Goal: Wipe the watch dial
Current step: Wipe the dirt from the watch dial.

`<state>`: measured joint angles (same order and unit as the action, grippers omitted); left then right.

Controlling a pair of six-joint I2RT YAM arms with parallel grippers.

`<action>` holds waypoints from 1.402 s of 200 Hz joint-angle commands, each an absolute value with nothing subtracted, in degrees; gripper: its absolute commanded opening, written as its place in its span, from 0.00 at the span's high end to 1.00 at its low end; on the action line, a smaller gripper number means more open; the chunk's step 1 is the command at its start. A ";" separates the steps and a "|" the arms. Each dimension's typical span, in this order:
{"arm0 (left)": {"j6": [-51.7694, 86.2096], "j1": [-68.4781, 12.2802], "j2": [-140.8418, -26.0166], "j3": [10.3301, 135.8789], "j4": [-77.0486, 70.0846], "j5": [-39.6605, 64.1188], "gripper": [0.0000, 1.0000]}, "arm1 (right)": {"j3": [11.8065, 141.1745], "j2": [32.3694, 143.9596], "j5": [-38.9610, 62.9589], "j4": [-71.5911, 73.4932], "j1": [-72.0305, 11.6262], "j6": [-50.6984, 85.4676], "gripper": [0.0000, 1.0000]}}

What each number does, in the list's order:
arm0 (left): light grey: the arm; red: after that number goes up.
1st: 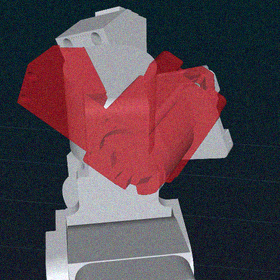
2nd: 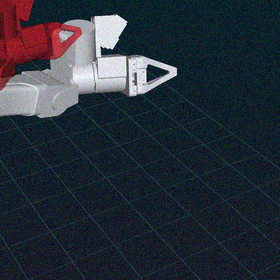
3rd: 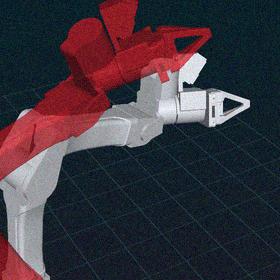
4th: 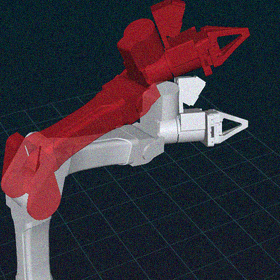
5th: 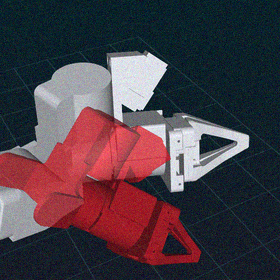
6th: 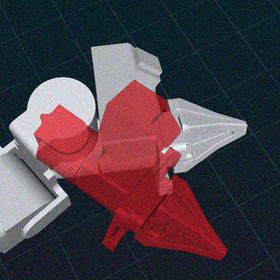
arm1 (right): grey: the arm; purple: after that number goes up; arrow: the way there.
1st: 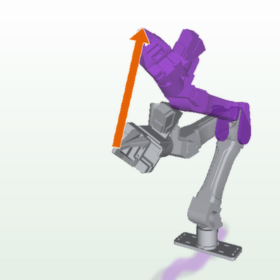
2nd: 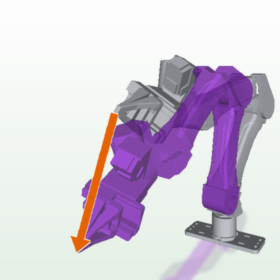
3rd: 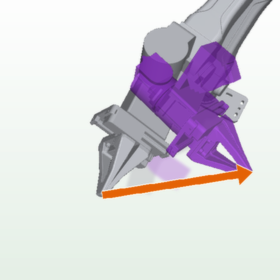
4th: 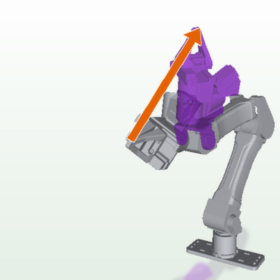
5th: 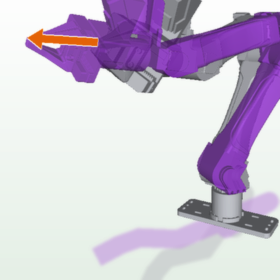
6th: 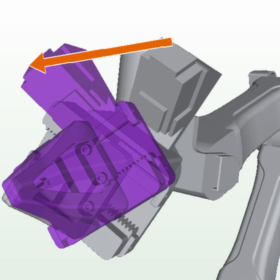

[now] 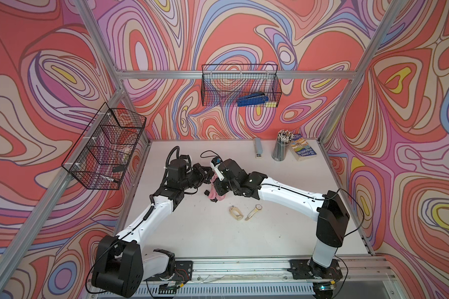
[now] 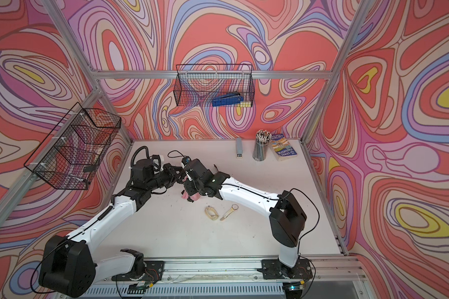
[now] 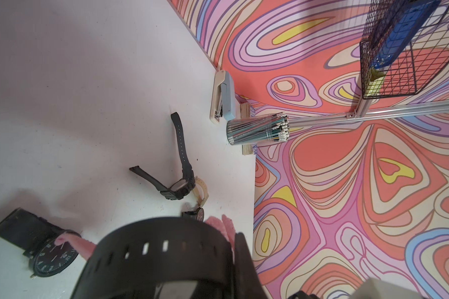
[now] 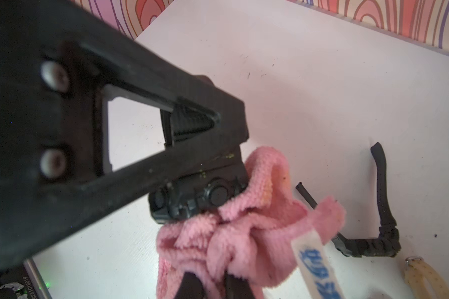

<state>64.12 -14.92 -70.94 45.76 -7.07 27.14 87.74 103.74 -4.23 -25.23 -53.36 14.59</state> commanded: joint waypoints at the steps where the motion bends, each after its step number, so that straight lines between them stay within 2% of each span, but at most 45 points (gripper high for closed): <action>1: 63.71 -18.85 -70.70 46.22 -4.59 33.22 1.00 | 89.00 99.67 -3.19 -9.66 -55.20 14.68 1.00; 69: 63.04 -20.47 -70.61 44.66 -3.53 32.52 1.00 | 90.16 99.05 -11.40 -5.08 -52.95 16.18 1.00; 123: 62.41 -20.74 -70.50 43.97 -3.35 32.67 1.00 | 87.93 97.87 -11.36 -4.36 -49.92 18.92 1.00; 183: 61.85 -20.76 -71.20 42.90 -6.18 31.57 1.00 | 84.40 97.25 4.62 1.03 -48.92 24.49 1.00; 210: 62.51 -20.75 -74.06 43.08 -9.02 31.27 1.00 | 84.78 98.12 5.75 -0.60 -52.03 19.17 1.00; 224: 62.92 -20.81 -75.95 43.95 -10.32 31.61 1.00 | 86.18 99.05 3.50 -3.40 -55.36 13.65 1.00; 247: 63.59 -20.77 -77.97 45.40 -11.78 32.73 1.00 | 90.83 101.16 -6.09 -10.42 -60.58 4.67 1.00; 280: 64.35 -20.75 -77.12 44.38 -12.89 33.85 1.00 | 91.73 103.76 -15.10 -11.25 -59.86 6.83 1.00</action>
<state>62.63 -17.65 -77.45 44.91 -13.26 26.09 87.48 103.55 -12.14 -24.53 -58.57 10.02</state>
